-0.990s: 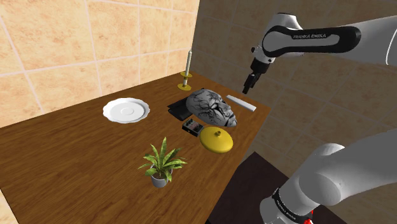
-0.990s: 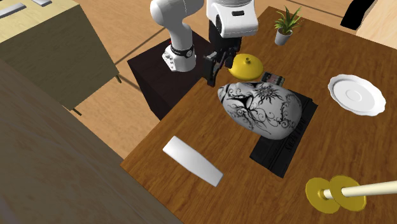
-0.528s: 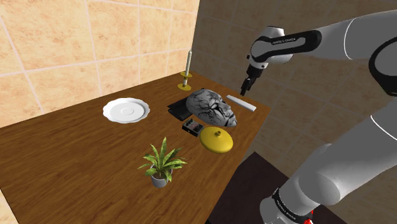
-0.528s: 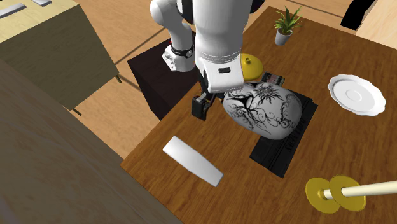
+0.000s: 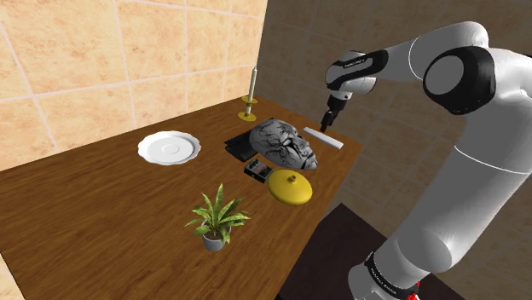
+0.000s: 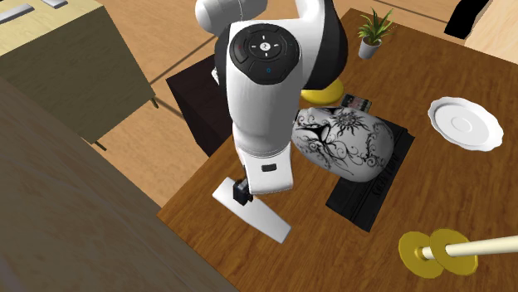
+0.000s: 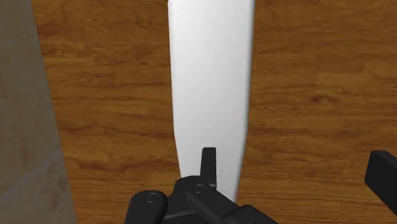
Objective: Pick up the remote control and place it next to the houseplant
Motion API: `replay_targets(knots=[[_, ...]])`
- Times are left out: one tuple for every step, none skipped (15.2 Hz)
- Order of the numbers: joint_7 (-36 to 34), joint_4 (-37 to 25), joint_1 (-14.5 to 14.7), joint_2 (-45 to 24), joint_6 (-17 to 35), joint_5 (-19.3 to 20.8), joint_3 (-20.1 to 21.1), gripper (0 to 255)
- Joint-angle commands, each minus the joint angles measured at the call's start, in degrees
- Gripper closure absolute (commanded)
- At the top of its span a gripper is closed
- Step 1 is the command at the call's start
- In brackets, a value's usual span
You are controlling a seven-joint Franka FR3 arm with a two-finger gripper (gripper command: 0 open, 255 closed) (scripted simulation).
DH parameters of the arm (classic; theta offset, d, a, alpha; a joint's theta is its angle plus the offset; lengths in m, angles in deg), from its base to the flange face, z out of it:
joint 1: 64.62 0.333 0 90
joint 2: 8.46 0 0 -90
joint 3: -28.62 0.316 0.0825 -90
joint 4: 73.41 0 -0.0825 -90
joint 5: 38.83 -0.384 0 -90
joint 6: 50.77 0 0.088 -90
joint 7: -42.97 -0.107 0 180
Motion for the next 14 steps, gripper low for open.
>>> replay_targets(knots=[[2.96,-3.81,-1.58,-5.07,0.14,-2.70,-0.21,0],[4.19,-5.75,-2.47,-7.46,0.06,-3.88,-0.13,0],[5.33,-7.77,-3.43,-9.84,-0.10,-5.00,0.03,0],[5.90,-8.89,-4.02,-11.11,-0.21,-5.55,0.20,0],[6.02,-8.56,-4.12,-11.45,0.43,-5.74,0.34,0],[6.16,-8.25,-4.21,-11.81,1.07,-5.96,0.45,0],[6.30,-7.95,-4.29,-12.19,1.71,-6.18,0.55,0],[6.45,-7.66,-4.37,-12.57,2.34,-6.41,0.66,0],[6.60,-7.38,-4.45,-12.96,2.96,-6.65,0.77,0],[6.75,-7.12,-4.53,-13.36,3.58,-6.89,0.88,0],[6.91,-6.88,-4.62,-13.77,4.20,-7.14,1.00,0],[7.00,-6.74,-4.67,-14.01,4.55,-7.28,1.07,0],[7.00,-6.73,-4.67,-14.01,4.55,-7.28,1.07,0],[7.00,-6.74,-4.67,-14.01,4.55,-7.28,1.07,0]])
